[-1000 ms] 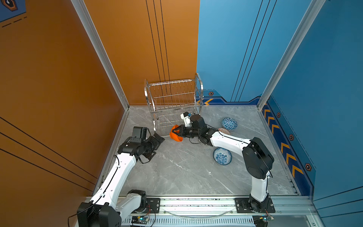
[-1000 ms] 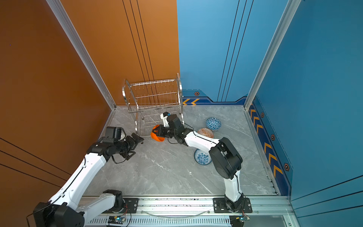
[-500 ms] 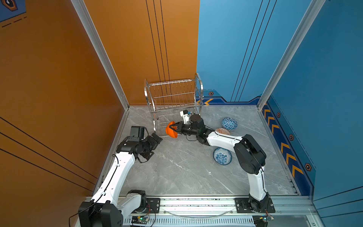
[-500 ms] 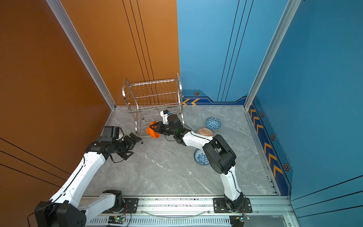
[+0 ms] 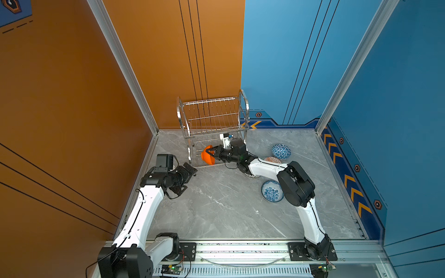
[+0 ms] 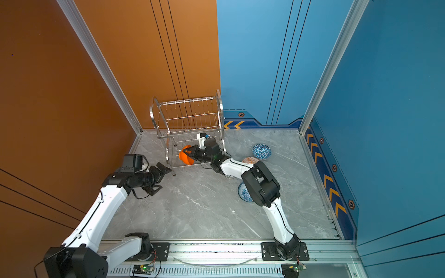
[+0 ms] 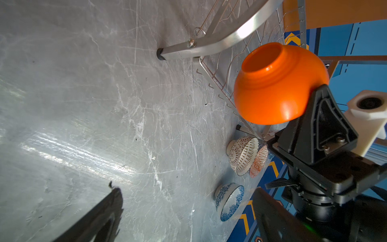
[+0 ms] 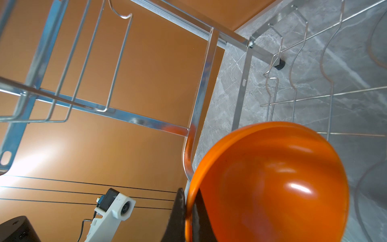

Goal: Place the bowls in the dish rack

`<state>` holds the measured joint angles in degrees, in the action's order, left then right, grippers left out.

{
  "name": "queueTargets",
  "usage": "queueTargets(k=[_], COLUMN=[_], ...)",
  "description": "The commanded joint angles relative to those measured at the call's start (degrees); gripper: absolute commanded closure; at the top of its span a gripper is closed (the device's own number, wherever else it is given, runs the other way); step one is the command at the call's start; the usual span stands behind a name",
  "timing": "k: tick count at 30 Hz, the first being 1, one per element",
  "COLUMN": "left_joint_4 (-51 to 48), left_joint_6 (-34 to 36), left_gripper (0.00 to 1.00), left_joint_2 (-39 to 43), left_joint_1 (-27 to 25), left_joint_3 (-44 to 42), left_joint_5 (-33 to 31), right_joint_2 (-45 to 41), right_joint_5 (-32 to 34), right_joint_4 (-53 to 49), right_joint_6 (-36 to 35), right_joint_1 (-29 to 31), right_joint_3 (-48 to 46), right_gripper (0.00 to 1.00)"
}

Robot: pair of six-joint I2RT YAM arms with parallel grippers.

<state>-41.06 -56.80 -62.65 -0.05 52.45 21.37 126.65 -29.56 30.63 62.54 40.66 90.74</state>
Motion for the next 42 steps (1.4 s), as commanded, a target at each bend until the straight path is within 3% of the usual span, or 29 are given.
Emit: queueTargets(k=[1, 24, 42], left_joint_4=[-1.57, -2.26, -3.09], left_joint_6=[0.9, 1.16, 1.66], left_gripper=[0.02, 0.02, 0.02], left_joint_2=[-0.52, -6.59, -9.63], left_joint_1=[0.32, 0.41, 0.58], left_joint_3=[1.07, 6.15, 9.23], left_joint_5=[1.55, 1.78, 1.77], right_joint_2=[1.59, 18.1, 27.12], right_joint_5=[0.16, -4.27, -3.23], right_joint_4=[-0.98, 1.88, 1.7], right_joint_6=[1.28, 6.64, 7.62], right_joint_1=[-0.06, -2.78, -2.78], right_joint_3=[2.56, 24.55, 37.46], right_gripper=[1.0, 1.0, 1.0])
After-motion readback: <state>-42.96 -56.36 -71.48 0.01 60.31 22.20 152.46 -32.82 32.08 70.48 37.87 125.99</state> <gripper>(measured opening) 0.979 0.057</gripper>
